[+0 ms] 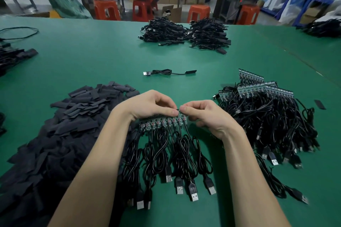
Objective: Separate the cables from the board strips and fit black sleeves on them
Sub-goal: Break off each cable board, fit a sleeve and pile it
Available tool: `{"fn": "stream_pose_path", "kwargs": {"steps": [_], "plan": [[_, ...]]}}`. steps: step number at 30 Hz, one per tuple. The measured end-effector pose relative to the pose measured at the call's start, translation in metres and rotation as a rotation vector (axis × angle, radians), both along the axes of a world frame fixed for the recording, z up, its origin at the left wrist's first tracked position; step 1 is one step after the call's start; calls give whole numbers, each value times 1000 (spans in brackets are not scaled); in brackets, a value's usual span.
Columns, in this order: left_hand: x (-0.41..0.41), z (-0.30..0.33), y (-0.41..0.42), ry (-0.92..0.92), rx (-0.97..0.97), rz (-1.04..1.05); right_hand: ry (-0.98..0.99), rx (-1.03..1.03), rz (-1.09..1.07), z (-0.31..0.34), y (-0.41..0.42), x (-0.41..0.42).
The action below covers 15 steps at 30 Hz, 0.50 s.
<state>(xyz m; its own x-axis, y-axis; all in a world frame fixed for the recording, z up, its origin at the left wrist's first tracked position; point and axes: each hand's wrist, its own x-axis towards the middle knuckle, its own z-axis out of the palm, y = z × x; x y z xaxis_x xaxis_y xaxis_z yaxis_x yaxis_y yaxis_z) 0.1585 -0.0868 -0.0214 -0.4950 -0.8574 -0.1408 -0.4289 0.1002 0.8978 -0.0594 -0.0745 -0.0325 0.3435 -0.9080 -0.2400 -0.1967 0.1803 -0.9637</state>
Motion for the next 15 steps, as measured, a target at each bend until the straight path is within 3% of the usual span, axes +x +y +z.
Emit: {"fn": "stream_pose_path", "kwargs": {"steps": [6,9,12,13,15], "plan": [[-2,1,1,157,29,-13,-273,146,-12,1,-1,-2],[-2,-2,-1,-70,-18,38,-311,126,-125,4,-4,-12],[-8,-4,1,-290,-190,148,-185,15,-197,7,-6,-10],[-13,-3,4,-261,-258,238,-142,-26,-221,9,-6,-5],[-23,-2,11,-33,-256,373,-96,-70,-301,12,-5,5]]}}
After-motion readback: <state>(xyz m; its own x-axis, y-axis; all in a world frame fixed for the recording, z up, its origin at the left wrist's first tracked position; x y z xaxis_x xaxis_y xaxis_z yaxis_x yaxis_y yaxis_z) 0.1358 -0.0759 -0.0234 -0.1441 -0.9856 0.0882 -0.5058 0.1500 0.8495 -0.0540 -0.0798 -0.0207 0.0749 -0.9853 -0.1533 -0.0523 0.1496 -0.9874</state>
